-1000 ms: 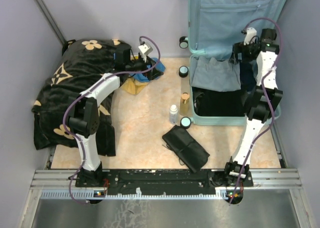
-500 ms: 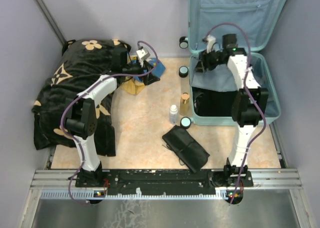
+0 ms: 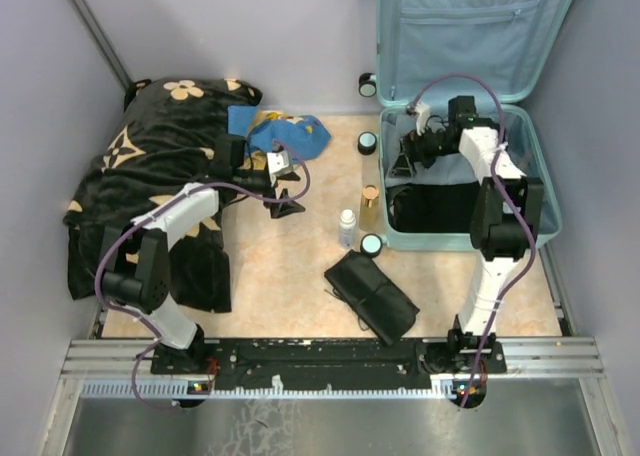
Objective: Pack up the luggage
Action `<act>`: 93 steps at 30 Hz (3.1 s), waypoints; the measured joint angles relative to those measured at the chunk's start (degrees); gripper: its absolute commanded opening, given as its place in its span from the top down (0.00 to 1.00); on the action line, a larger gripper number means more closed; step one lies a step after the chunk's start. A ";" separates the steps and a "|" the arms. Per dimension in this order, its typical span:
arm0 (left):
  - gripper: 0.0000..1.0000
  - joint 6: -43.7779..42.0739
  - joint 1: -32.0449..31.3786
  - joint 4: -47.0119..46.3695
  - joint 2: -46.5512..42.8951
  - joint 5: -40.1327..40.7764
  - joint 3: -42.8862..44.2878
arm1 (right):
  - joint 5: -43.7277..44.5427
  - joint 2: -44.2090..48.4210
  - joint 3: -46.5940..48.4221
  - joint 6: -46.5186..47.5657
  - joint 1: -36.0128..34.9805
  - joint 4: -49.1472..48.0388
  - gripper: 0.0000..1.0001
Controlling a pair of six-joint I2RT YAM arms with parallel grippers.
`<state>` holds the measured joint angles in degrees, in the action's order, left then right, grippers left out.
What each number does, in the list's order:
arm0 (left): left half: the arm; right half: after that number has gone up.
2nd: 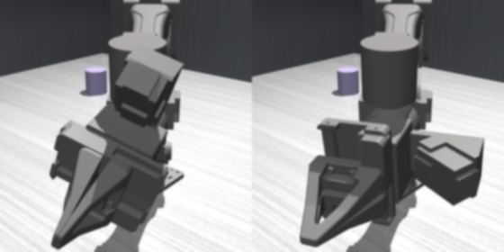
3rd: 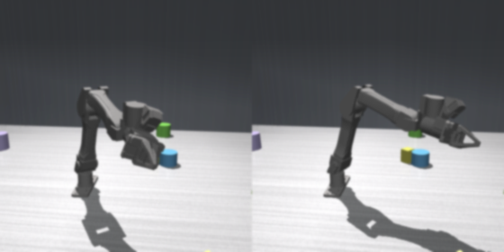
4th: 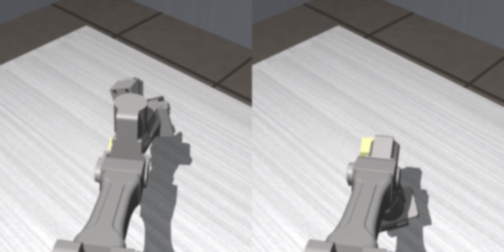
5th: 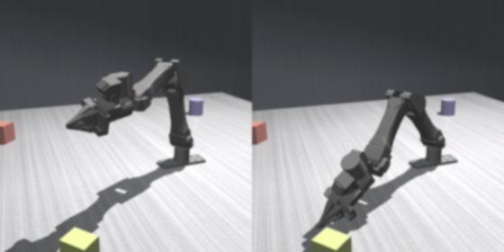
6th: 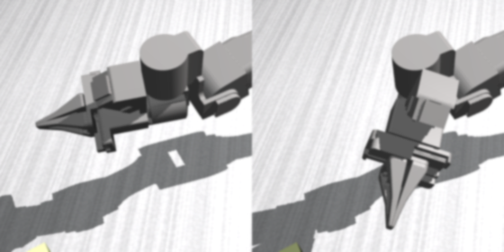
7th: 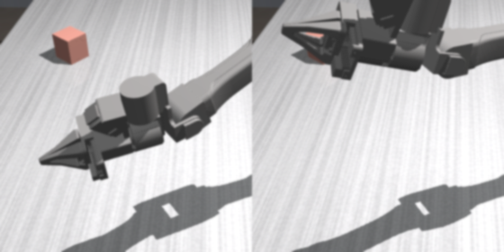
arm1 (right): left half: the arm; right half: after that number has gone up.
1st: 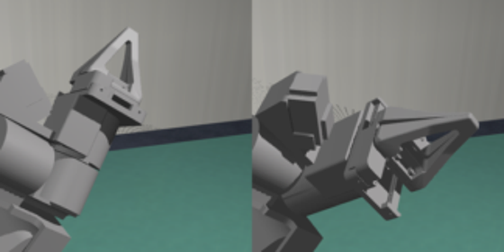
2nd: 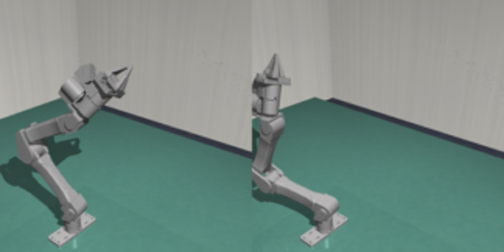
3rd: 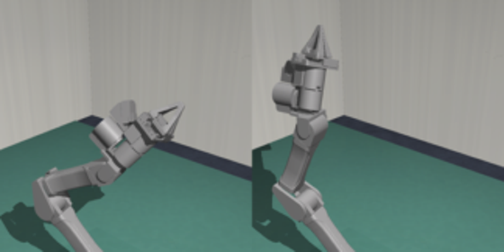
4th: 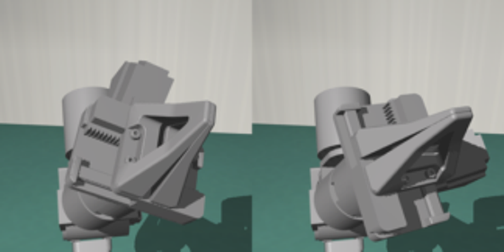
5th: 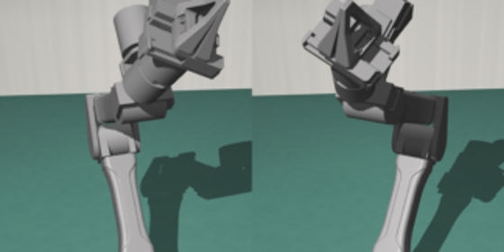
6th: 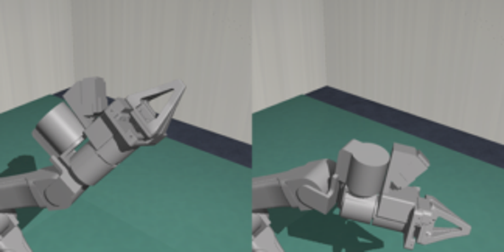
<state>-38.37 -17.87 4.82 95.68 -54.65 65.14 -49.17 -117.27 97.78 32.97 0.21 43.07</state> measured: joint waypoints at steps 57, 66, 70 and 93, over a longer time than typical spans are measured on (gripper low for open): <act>0.10 -6.78 -1.55 4.63 -17.00 11.65 -15.21 | 13.88 47.32 -49.35 50.69 -35.41 10.05 1.00; 0.10 -8.09 -1.55 5.90 -14.84 11.41 -12.41 | 11.34 60.26 -34.88 50.71 -35.30 22.86 1.00; 0.11 -8.31 -1.55 6.67 -14.03 10.97 -11.37 | 12.37 62.45 -25.99 49.20 -35.23 25.62 1.00; 0.11 -2.91 -1.64 4.26 -6.93 13.62 -1.40 | 11.41 44.78 -12.22 55.67 10.86 10.64 1.00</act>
<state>-41.28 -19.51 9.08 88.75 -41.04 63.75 -37.76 -72.49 85.56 88.64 11.07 53.71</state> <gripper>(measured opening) 0.892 0.007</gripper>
